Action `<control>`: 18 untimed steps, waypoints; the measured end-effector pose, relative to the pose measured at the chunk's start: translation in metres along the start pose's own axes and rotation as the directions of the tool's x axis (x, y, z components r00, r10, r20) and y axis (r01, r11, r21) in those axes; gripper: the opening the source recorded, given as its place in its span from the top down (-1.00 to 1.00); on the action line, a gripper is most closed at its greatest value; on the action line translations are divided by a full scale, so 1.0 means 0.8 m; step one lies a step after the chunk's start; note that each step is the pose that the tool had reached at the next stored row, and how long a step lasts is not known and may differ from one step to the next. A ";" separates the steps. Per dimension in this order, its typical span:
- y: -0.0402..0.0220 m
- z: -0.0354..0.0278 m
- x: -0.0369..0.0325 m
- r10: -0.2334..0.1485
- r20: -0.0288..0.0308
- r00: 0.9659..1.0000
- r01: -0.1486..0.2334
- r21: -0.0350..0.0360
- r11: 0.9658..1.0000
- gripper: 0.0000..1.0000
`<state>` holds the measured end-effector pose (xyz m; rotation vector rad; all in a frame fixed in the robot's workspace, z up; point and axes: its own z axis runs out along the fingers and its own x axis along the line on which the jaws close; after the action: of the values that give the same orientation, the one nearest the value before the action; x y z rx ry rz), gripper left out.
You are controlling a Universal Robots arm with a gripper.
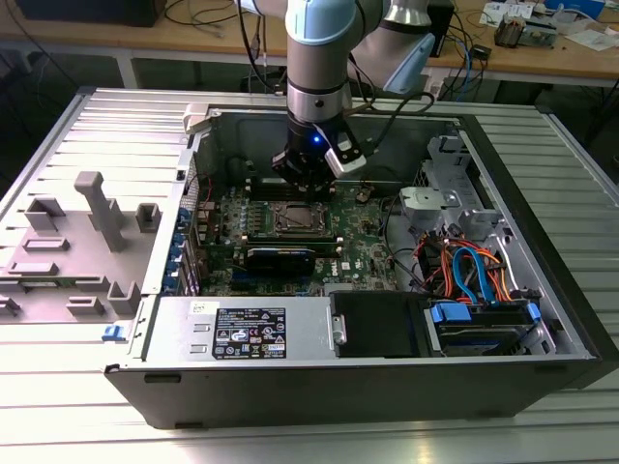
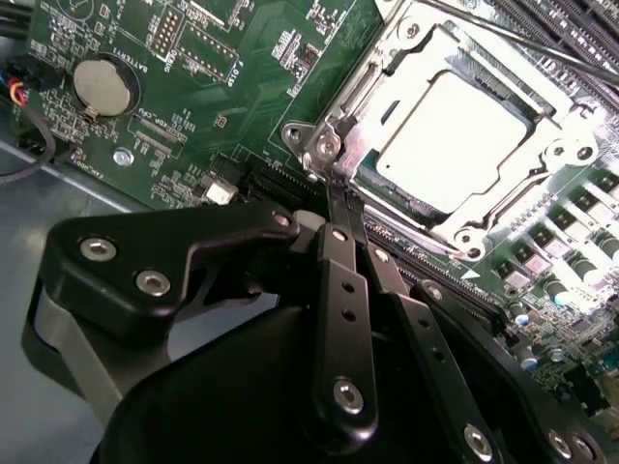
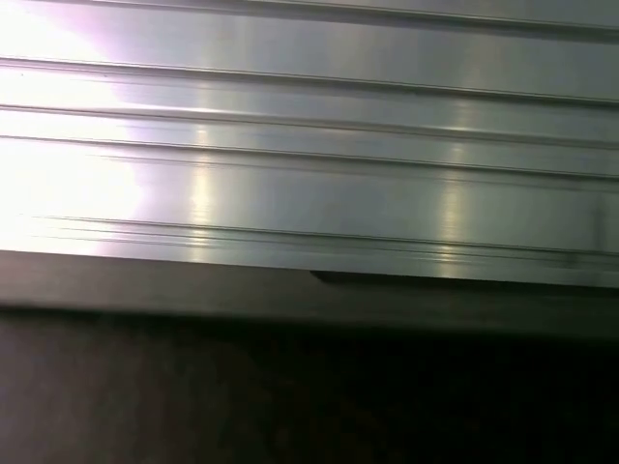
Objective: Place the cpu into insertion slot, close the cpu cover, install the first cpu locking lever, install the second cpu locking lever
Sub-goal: 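Install the first cpu locking lever, then install the second cpu locking lever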
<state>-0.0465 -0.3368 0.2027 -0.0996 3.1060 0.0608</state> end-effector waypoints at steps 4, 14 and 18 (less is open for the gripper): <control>0.0002 -0.0033 -0.0004 0.000 0.000 1.000 0.000 -0.001 1.000 0.79; -0.0004 -0.0077 -0.0007 0.000 -0.001 1.000 0.000 0.000 1.000 0.79; -0.0024 -0.0079 -0.0006 0.000 -0.001 1.000 0.000 0.000 1.000 0.79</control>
<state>-0.0461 -0.3390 0.2090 -0.1000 3.1072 0.0604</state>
